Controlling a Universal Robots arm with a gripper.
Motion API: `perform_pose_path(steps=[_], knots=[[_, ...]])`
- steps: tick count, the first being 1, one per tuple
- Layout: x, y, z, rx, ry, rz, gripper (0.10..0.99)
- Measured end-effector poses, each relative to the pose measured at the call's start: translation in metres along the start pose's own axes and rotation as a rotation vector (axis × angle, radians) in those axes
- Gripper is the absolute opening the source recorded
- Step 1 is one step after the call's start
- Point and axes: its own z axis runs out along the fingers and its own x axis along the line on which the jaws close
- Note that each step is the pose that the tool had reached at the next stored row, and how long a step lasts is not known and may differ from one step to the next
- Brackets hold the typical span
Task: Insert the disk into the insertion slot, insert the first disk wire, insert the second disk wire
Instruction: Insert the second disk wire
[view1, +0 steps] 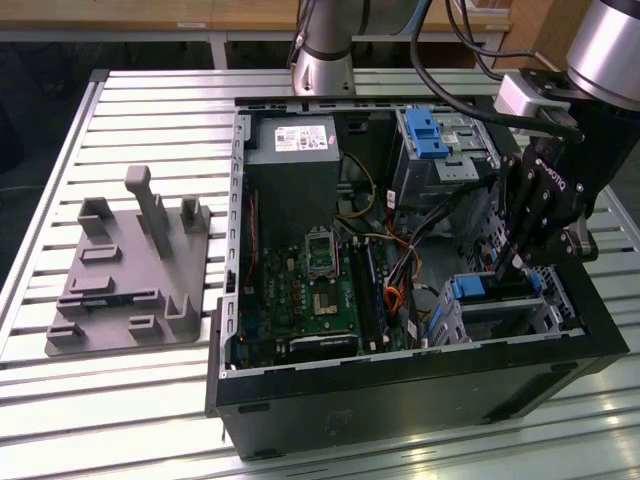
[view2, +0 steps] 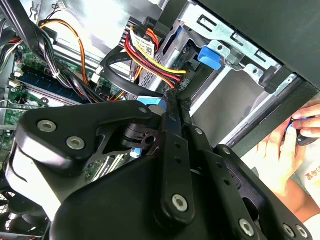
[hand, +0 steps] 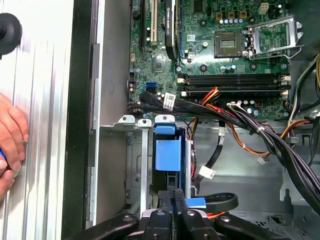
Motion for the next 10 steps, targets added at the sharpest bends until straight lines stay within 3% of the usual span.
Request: perform_pose_path(steps=[10], knots=[[0.0005,0.0003,-0.0035,0.000,0.0001,0.000,0.145]])
